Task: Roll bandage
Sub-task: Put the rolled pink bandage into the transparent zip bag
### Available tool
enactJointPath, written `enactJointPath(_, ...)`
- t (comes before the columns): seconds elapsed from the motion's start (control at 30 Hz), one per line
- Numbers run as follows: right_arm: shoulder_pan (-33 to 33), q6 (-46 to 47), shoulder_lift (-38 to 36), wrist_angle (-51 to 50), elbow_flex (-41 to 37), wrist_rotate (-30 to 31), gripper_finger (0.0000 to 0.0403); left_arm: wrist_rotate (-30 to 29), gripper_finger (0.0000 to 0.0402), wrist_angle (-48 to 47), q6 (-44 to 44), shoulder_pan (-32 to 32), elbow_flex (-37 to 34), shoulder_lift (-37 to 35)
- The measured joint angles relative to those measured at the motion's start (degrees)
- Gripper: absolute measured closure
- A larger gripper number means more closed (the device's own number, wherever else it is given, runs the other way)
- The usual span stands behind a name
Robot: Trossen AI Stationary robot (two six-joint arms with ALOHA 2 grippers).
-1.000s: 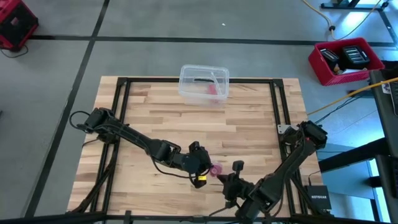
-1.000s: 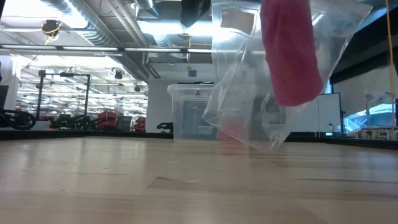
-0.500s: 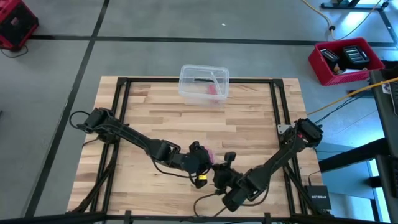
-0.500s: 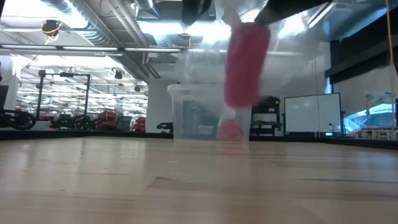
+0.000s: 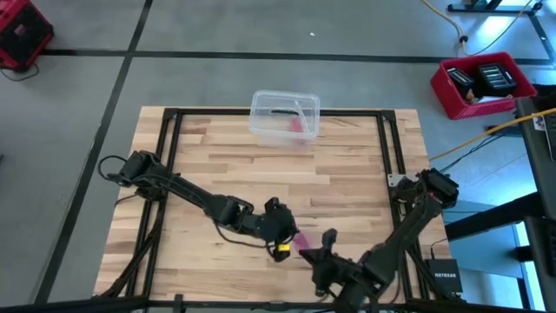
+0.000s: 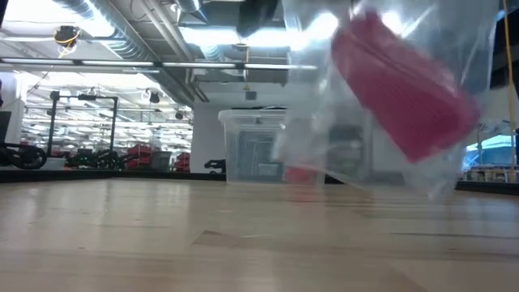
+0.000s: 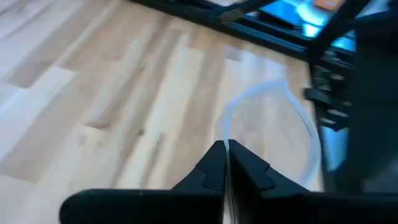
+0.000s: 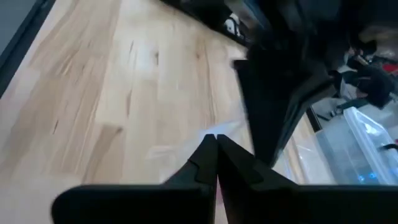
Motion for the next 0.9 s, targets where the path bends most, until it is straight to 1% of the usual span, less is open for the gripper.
enactJointPath(0.1, 1.37, 1.74, 0.08, -2.31, 0.13, -0.32, 0.0388, -0.34, 0.0398, 0.24, -0.16, 0.07, -0.06, -0.01)
enactJointPath(0.23, 1.66, 3.02, 0.12, -3.26, 0.15, -0.29, 0.0388, 0.32, 0.0398, 0.49, -0.18, -0.30, 0.04, -0.16)
enactJointPath(0.4, 0.03, 9.67, 0.13, -8.55, 0.15, -0.43, 0.0388, 0.07, 0.0398, 0.55, -0.05, -0.19, 0.02, -0.16)
enactJointPath(0.47, -1.22, 10.05, 0.12, -9.20, 0.10, -2.57, 0.0388, 0.09, 0.0398, 0.52, -0.06, -0.23, 0.02, -0.16)
enactJointPath(0.63, -4.59, 10.47, 0.09, -10.44, -1.12, -10.52, 0.0388, 0.24, 0.0398, 0.57, -0.21, -0.33, 0.02, -0.16)
enactJointPath(0.83, -7.18, 11.78, 0.09, -10.52, -2.68, -12.12, 0.0388, 0.11, 0.0398, 0.65, -0.22, -0.59, 0.02, -0.16)
enactJointPath(0.9, -7.40, 11.65, 0.09, -10.18, -2.60, -11.38, 0.0388, 0.24, 0.0398, 0.57, -0.22, -0.63, 0.02, -0.16)
